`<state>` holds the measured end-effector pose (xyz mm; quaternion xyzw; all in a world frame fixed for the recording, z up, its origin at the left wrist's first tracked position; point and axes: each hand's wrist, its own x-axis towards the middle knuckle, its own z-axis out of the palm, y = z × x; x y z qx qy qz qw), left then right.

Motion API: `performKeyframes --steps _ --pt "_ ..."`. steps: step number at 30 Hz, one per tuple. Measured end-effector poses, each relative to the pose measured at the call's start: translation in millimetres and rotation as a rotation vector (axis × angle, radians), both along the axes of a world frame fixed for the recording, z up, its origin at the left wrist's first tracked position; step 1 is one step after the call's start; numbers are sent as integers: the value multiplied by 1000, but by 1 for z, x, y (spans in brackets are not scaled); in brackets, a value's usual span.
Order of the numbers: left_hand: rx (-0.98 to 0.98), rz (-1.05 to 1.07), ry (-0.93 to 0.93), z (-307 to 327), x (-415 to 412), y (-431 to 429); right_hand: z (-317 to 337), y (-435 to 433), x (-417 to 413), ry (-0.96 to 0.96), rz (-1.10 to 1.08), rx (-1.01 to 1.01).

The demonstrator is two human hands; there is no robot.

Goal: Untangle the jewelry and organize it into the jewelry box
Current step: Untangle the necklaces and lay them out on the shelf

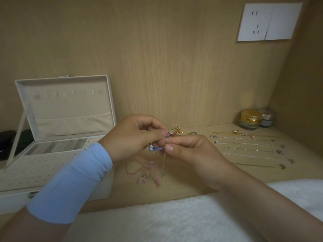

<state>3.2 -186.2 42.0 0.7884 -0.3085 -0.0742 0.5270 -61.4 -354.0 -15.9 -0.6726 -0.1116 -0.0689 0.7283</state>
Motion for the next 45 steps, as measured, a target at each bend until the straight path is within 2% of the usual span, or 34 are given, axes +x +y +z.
performKeyframes --steps 5,9,15,17,21,23,25,29,34,37,40,45 --pt "9 20 4 1 3 4 4 -2 -1 13 -12 -6" --pt "48 51 -62 -2 9 5 4 -6 2 12 -138 -116" --pt "102 57 -99 -9 10 2 4 -11 3 19 -263 -120" --pt "95 57 -88 -12 11 2 4 -16 5 28 -251 -69" --pt "86 49 9 -17 10 0 4 -26 9 85 -120 187" --pt "85 41 46 -19 8 -2 5 -30 10 107 -106 227" --pt "86 40 71 -19 7 -4 5 -33 9 118 -144 165" --pt "112 43 56 -18 7 -2 10 -38 5 97 -250 -153" --pt "171 66 -18 -15 12 3 12 -39 3 103 -252 -372" --pt "222 53 -57 -17 15 7 13 -38 0 140 -199 -431" --pt "194 35 -68 -15 17 7 12 -33 -4 189 -92 -453" --pt "111 -42 62 -10 11 6 8 -25 -1 221 17 -324"
